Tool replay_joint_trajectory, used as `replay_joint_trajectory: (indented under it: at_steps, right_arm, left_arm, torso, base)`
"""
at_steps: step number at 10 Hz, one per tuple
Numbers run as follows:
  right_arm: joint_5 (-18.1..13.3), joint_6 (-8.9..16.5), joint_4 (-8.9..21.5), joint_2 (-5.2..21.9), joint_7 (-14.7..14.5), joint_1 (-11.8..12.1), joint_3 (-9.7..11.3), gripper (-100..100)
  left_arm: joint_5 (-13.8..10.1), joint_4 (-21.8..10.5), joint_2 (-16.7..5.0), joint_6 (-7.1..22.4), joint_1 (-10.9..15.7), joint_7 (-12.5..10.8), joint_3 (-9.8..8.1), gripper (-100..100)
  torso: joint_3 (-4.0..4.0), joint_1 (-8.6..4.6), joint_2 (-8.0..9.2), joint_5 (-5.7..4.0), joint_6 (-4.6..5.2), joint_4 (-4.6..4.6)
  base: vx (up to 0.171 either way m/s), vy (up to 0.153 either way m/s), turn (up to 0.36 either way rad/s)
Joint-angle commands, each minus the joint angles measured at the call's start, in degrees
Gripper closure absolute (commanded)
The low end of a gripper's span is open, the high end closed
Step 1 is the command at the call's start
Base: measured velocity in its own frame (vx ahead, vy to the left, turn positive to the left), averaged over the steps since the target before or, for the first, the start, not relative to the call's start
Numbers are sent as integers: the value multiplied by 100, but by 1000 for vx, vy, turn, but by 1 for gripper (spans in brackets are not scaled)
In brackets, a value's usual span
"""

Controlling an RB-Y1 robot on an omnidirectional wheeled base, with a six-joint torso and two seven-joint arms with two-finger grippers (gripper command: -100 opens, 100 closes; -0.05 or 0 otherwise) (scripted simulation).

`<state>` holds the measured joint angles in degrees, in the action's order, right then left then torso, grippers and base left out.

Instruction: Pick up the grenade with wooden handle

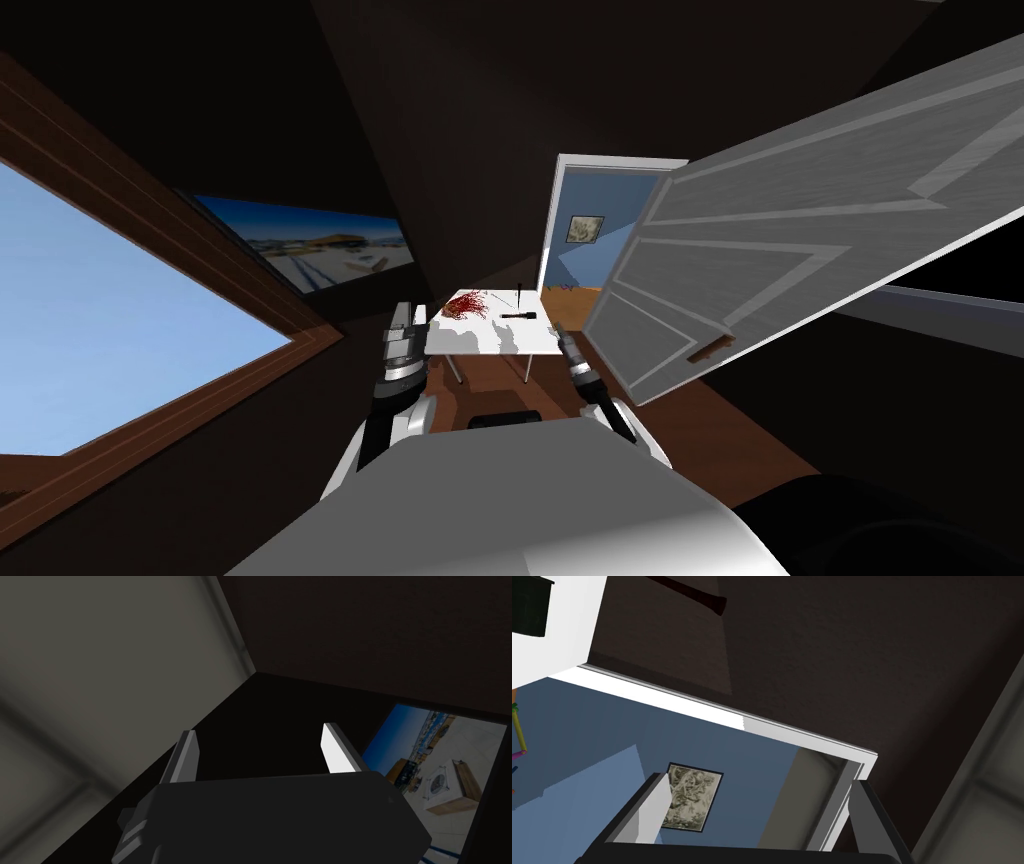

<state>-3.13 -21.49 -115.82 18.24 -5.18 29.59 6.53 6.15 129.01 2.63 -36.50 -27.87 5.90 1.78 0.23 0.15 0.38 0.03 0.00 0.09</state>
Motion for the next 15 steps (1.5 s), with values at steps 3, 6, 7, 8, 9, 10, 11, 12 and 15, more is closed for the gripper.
replay_joint_trajectory:
  at_steps: [3,6,7,8,9,10,11,12,15]
  right_arm:
    - [-95,26,395,459,48,194,242,-100]
    - [-230,104,958,950,111,315,566,-100]
    - [-230,104,1002,1016,111,315,566,-100]
    - [-303,138,1164,1258,140,372,733,-100]
    - [-303,138,1325,1299,140,372,733,-100]
    - [-380,166,1550,1569,166,424,901,-100]
    - [-380,166,1660,1585,166,424,901,-100]
    - [-461,186,1914,1833,188,471,1072,-100]
    - [-547,198,2363,2163,205,512,1243,-100]
  left_arm:
    - [0,0,0,0,0,0,0,0]
    - [0,0,0,0,-1,0,-1,0]
    - [0,0,0,0,0,0,0,0]
    - [0,0,0,0,-1,0,0,0]
    - [0,0,0,0,0,0,0,0]
    - [0,0,0,0,-1,0,-1,0]
    - [0,0,0,0,-1,0,0,0]
    - [0,0,0,0,-1,0,-1,0]
    - [0,0,0,0,-1,0,0,0]
  torso:
    - [-6,-3,-10,0,0,-2]
    - [-7,-8,-13,-1,1,-2]
    - [-6,-1,-10,0,0,-2]
    - [-8,-3,-15,1,1,-2]
    - [-7,1,-12,1,0,-2]
    - [-9,-4,-18,0,2,-3]
    - [-11,-5,-20,0,-1,-3]
    - [-11,-7,-20,-1,2,-3]
    - [-12,-5,-23,0,-1,-4]
  base:
    - [-64,40,60]
    - [-70,40,93]
    - [-58,47,58]
    - [-67,61,142]
    - [-48,44,65]
    - [-43,45,137]
    - [-46,36,74]
    - [-53,56,160]
    - [-37,44,114]
